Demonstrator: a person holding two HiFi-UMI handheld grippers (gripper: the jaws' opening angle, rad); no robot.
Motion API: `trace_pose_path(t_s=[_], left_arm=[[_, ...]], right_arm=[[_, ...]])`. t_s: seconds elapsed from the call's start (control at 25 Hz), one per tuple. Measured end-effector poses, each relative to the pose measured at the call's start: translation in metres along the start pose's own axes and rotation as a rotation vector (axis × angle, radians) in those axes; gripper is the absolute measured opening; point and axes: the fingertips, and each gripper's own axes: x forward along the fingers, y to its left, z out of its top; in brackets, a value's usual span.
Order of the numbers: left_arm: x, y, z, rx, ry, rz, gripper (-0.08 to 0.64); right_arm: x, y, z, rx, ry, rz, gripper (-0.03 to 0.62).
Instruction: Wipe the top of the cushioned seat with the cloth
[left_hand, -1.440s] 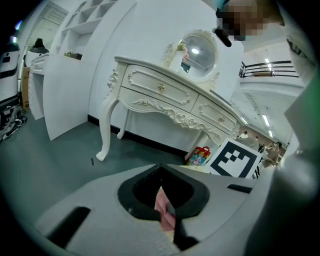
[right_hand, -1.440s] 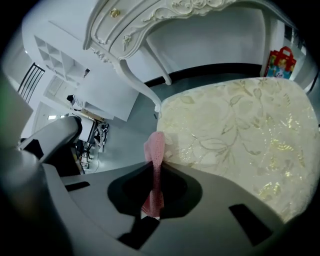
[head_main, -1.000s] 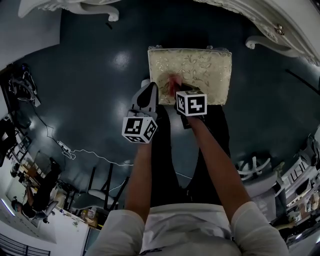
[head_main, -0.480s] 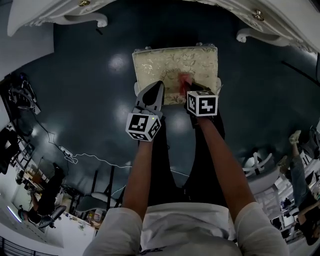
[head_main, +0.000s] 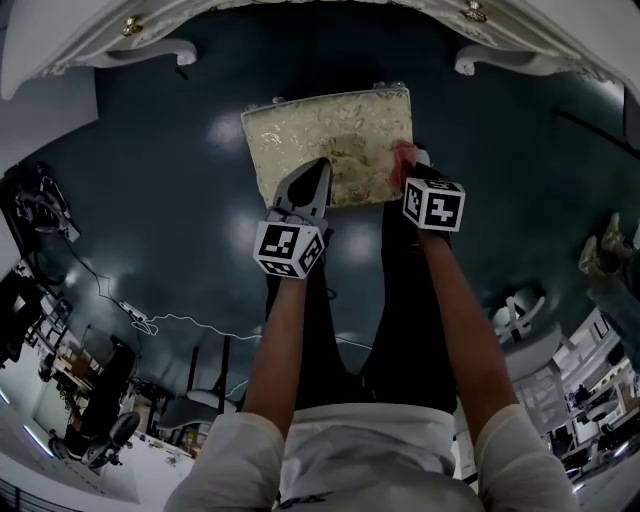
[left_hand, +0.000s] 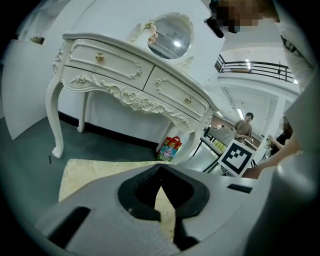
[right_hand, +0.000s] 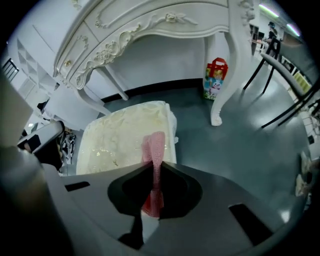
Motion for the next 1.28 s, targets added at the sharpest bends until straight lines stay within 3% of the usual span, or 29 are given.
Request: trace_pose_path(t_s=[0.12,0.28,0.4,0.64,0.96,1.12,1.28], left_arm=[[0.001,0.002,0.0,0.001,-0.003,0.007,0.014],[-0.004,0.009,0.002,-0.005,-0.009,0.026,0.014],[-0.02,0.024,0.016,-0.029,-0.061,0.08,0.014],[-0.062,0.073,0.037,-0.094,-0.148,0.182,0.014],[-0.121,0.131,0.036,-0.079,-0.153,0.261,0.014],[-0.147,0.155,0.028,-0.089,-0.144,0.298,0.014],[-0.159,0.164,0.019,-0.1,-0.137,0.32,0.014]], right_arm=[[0.002,-0.024,-0.006,0.047,0.0,-0.027,0.025],[0.006,-0.036,-0.014,-0.001,0.012,-0.036,0.025],[-0.003,-0.028,-0.011,0.009,-0.009,-0.041,0.025],[-0.011,0.081,-0.031,0.0,-0.03,0.122,0.025],[0.038,0.257,-0.077,-0.07,0.017,0.361,0.025],[0.063,0.305,-0.085,-0.144,0.042,0.392,0.025],[0.078,0.304,-0.089,-0.191,0.056,0.355,0.025]])
